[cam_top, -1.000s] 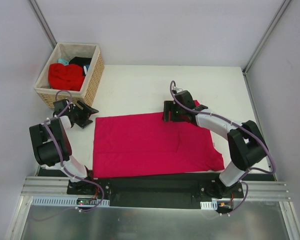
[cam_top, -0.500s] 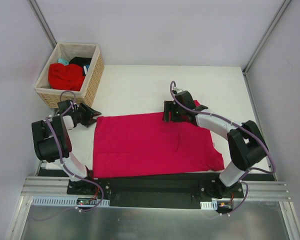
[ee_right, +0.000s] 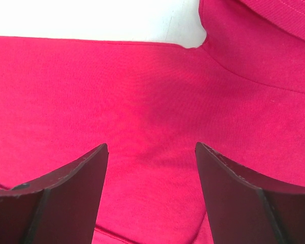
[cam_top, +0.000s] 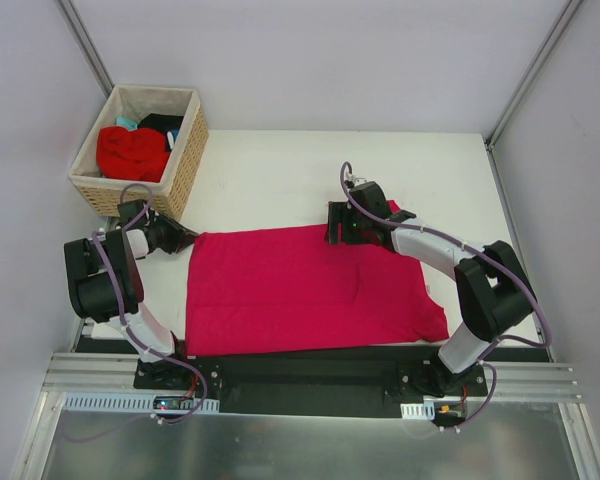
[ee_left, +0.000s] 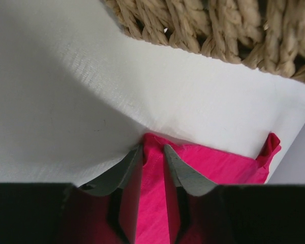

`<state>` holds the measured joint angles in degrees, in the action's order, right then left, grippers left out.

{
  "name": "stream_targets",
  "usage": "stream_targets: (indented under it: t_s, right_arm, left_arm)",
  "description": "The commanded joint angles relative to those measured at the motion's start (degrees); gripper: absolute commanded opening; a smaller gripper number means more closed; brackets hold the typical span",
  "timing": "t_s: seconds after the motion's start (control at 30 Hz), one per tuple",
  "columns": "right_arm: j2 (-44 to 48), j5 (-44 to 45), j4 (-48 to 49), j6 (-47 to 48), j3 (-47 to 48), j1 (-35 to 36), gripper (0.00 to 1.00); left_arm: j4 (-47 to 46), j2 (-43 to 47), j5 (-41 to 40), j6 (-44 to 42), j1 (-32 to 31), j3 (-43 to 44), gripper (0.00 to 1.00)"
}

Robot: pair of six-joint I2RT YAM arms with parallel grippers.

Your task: Fold and stack the t-shirts

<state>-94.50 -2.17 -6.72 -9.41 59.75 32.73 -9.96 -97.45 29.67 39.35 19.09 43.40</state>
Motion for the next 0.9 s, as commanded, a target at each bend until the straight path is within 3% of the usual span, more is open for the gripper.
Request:
stream_targets:
  t_s: [0.0,0.47,0.87]
  right_arm:
    - [2.65,1.03,0.48,-0.61,-0.24,-0.21,0.73]
    - [2.74,4.19,-0.84,0.0,0.54,-0.39,0.73]
    - [-3.67,10.61,-9.98,-0.87,10.65,-9.16,0.74]
  left_arm:
    - [4.42,0.77,-5.32,-1.74,-0.37,0.02,0.2]
    - [5.21,4.54,-7.7,-1.47,-0.81,0.37,0.0]
    - [5.91,9.12,-6.73,-0.42,-3.88,2.74,0.0]
